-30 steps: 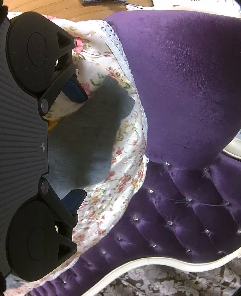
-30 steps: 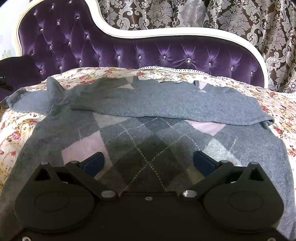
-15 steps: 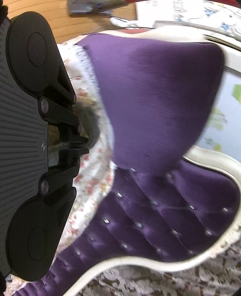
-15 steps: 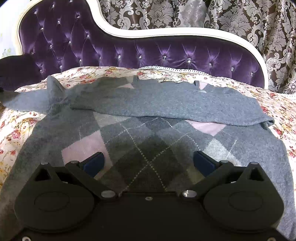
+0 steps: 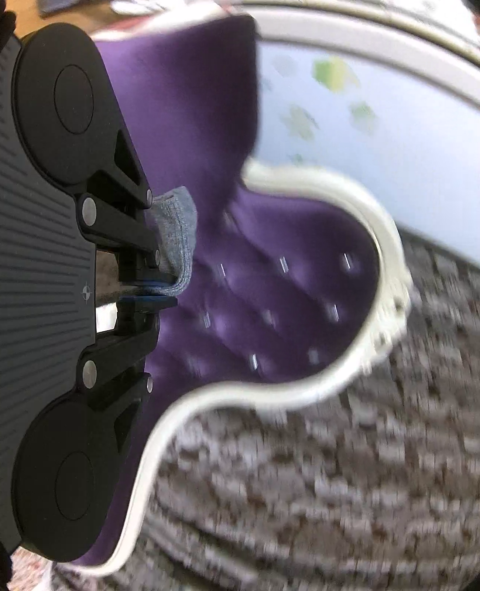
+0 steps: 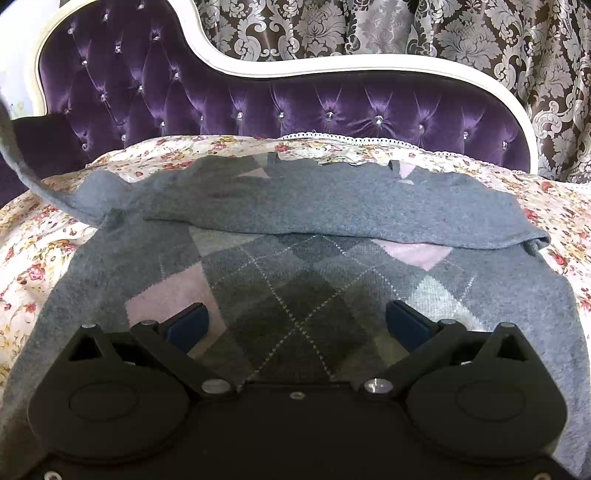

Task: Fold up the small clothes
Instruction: 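Close the left gripper on the sleeve cuff and lift it, then fold the held sleeve across the sweater body and open the left gripper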

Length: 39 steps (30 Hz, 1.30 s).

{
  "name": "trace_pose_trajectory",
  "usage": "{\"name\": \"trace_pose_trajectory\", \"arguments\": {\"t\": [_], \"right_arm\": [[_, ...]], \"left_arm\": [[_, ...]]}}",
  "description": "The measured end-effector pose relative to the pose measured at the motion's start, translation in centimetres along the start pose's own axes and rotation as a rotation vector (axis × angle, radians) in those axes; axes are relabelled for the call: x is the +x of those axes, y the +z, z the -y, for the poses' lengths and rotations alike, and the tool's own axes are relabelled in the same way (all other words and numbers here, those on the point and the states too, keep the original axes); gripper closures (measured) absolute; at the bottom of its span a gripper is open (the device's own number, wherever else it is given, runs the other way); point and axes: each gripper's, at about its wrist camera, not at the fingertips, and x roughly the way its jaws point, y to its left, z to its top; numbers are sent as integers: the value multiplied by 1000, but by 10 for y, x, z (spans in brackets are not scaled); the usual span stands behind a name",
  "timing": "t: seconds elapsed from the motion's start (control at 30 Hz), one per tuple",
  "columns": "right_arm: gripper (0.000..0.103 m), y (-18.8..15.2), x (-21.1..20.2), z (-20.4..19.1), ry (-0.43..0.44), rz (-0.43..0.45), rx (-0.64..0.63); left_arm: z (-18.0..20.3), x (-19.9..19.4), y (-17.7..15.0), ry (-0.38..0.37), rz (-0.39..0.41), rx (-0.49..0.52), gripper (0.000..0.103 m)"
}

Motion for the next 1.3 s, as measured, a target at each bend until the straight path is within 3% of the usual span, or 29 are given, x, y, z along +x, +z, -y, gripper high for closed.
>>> {"name": "trace_pose_trajectory", "arguments": {"t": [0.23,0.43,0.7,0.93,0.97,1.03,1.07,1.1,1.2,1.3], "right_arm": [[0,0,-3,9,42,15,48],[0,1,-6,19,91,24,102],[0,11,-24,43,172,24,192],[0,9,-60,79,189,43,280],[0,8,-64,84,188,44,294],[0,7,-69,93,184,42,317],[0,6,-70,97,183,41,330],[0,5,-71,101,181,39,342],[0,5,-71,108,172,31,361],[0,5,-73,111,162,30,357]], "left_arm": [[103,-12,10,-193,23,104,99],[184,-14,-12,-344,0,154,99],[287,-2,-84,-539,-127,216,99],[338,29,-173,-593,-319,262,98],[340,34,-186,-597,-351,266,93],[343,43,-206,-602,-421,268,65],[344,46,-215,-605,-452,272,44],[344,48,-222,-613,-476,278,36],[344,43,-228,-623,-503,321,34],[334,29,-220,-629,-454,366,26]]}}
